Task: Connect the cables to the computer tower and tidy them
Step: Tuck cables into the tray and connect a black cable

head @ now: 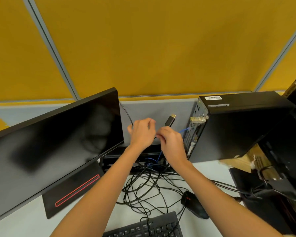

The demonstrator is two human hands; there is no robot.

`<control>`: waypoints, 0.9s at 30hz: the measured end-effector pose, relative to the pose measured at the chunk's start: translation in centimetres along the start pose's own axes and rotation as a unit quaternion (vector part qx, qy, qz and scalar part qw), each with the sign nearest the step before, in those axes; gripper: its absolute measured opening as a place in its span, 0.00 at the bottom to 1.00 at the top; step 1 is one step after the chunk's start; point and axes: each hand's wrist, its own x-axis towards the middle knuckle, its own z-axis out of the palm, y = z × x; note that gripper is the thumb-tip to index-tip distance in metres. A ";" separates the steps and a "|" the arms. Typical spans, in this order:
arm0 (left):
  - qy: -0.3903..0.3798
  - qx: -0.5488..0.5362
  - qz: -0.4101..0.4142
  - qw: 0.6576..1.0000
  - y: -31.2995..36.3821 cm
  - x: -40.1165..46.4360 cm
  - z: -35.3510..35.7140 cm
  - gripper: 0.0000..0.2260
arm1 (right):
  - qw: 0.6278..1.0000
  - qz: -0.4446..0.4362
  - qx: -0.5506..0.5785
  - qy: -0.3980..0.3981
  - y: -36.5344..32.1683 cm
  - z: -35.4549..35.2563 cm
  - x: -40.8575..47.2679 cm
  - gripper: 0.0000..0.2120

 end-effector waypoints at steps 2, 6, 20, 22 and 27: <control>0.016 0.044 -0.020 0.999 2.0 0.7 0.4 0.21 | 1.000 0.003 0.014 0.021 0.3 0.5 0.3 0.09; -0.125 -0.094 -0.010 0.988 4.0 3.1 1.6 0.20 | 0.998 0.007 0.025 0.049 1.0 1.4 1.2 0.10; -0.154 -0.136 0.139 0.969 1.0 6.0 3.7 0.08 | 0.989 0.013 0.015 -0.145 2.3 -6.0 5.0 0.13; -0.128 -0.094 0.163 0.974 1.6 5.6 4.2 0.06 | 0.987 -0.036 -0.013 -0.157 0.9 -8.0 5.3 0.12; -0.111 -0.086 0.178 0.974 4.0 6.0 5.1 0.07 | 0.996 -0.075 -0.037 -0.044 2.5 -12.2 9.3 0.12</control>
